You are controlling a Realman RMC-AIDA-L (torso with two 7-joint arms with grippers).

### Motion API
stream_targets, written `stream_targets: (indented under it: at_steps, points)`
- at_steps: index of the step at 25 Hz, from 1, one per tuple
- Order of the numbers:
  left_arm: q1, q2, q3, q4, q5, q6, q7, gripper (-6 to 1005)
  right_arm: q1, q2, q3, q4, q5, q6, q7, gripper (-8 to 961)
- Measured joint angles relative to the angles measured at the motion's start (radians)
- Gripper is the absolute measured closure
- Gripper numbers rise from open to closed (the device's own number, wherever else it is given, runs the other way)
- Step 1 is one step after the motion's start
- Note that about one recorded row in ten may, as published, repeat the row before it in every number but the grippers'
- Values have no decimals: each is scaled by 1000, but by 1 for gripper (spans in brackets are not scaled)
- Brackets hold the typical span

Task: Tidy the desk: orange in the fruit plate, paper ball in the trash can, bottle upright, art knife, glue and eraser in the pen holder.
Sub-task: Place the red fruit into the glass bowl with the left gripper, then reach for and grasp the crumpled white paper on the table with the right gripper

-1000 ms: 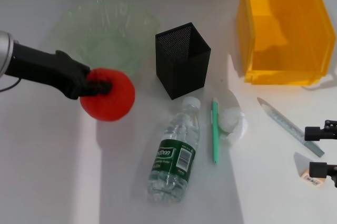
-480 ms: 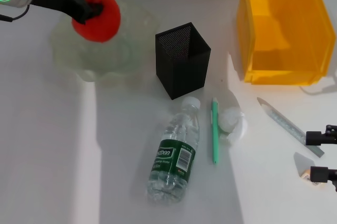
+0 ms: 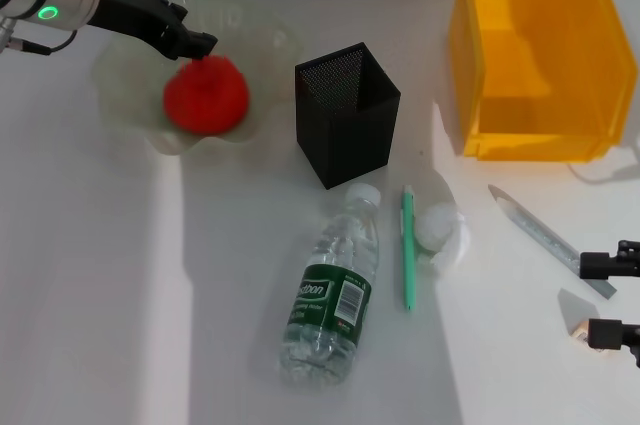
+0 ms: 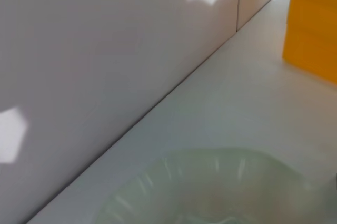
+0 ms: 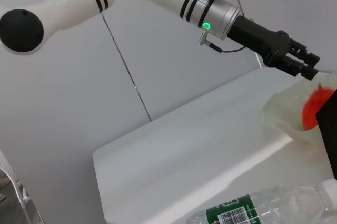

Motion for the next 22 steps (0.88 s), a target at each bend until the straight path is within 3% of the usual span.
stream_targets:
  at_steps: [6, 8, 11, 12, 14, 18, 22]
  points:
    - [73, 6, -4, 87, -113, 72, 17, 507, 0, 1, 0, 1, 0, 0, 1, 201]
    - [112, 10, -13, 144, -166, 131, 30, 366, 2, 2, 0, 1, 0, 0, 5, 201]
    - [175, 24, -59, 228, -263, 292, 58, 236, 6, 1, 0, 2, 0, 0, 6, 201]
    - [213, 46, -100, 250, -338, 449, 94, 207, 9, 1, 0, 2, 0, 0, 7, 201]
    - [223, 52, -113, 250, -367, 503, 112, 147, 11, 1, 0, 2, 0, 0, 7, 201]
    - [302, 64, -166, 178, -456, 725, 240, 154, 21, 1, 1, 2, 1, 0, 10, 201]
    - [337, 60, -160, 72, -451, 745, 326, 157, 32, -1, 6, 1, 2, 0, 17, 201]
